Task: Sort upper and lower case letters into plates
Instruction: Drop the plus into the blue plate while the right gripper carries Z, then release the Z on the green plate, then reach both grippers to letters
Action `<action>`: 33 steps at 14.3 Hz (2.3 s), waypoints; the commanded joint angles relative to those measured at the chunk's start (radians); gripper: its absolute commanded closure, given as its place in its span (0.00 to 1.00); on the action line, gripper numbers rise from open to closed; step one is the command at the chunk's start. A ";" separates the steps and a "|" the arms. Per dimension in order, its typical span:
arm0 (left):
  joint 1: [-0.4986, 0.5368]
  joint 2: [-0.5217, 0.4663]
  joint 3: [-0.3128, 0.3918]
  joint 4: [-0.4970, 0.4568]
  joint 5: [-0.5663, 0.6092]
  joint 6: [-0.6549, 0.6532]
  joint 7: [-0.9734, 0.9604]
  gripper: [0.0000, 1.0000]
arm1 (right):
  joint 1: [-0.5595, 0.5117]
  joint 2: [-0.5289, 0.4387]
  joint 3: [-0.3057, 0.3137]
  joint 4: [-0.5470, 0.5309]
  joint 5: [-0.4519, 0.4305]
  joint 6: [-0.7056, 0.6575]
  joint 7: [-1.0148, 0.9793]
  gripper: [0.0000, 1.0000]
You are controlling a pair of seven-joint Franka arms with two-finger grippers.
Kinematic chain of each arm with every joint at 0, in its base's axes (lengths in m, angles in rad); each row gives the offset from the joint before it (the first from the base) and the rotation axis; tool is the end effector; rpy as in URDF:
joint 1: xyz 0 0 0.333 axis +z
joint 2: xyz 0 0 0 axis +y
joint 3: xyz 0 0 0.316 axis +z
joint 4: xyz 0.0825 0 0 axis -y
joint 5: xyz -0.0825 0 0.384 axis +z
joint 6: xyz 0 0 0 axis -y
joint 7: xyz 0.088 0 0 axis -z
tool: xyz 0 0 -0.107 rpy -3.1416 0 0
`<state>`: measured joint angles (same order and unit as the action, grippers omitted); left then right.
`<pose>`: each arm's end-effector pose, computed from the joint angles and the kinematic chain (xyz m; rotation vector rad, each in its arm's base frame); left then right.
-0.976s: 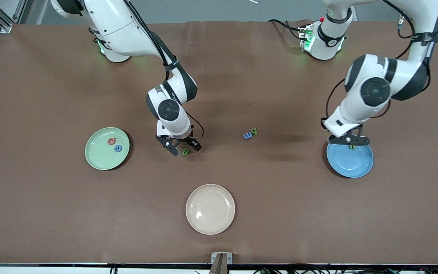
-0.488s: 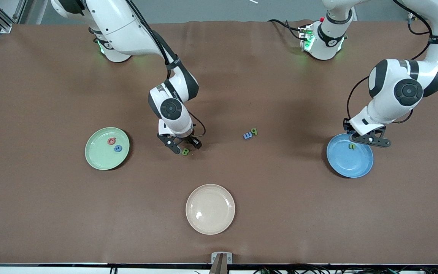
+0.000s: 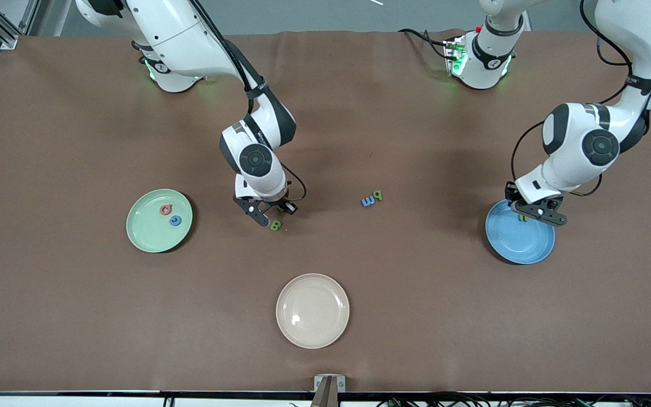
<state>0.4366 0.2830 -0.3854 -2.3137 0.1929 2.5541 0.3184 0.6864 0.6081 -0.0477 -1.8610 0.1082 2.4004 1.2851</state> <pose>0.5222 0.0203 0.2282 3.0713 -0.6481 -0.0219 0.5066 0.3788 0.1838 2.9090 -1.0968 -0.1143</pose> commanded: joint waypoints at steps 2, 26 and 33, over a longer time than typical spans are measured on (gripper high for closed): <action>0.019 0.091 -0.007 0.034 0.002 0.053 0.042 0.86 | -0.063 -0.106 -0.024 -0.020 -0.027 -0.128 -0.158 1.00; -0.030 0.050 -0.354 0.249 0.029 -0.334 -0.602 0.00 | -0.657 -0.237 -0.020 -0.371 -0.016 0.086 -1.282 0.96; -0.220 0.171 -0.349 0.275 0.088 -0.264 -0.953 0.00 | -0.634 -0.245 -0.017 -0.354 -0.016 0.053 -1.264 0.00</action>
<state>0.2379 0.4009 -0.7373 -2.0645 0.2331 2.2682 -0.5572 0.0444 0.3841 -0.0751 -2.2120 0.0922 2.4691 0.0113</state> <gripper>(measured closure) 0.000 0.405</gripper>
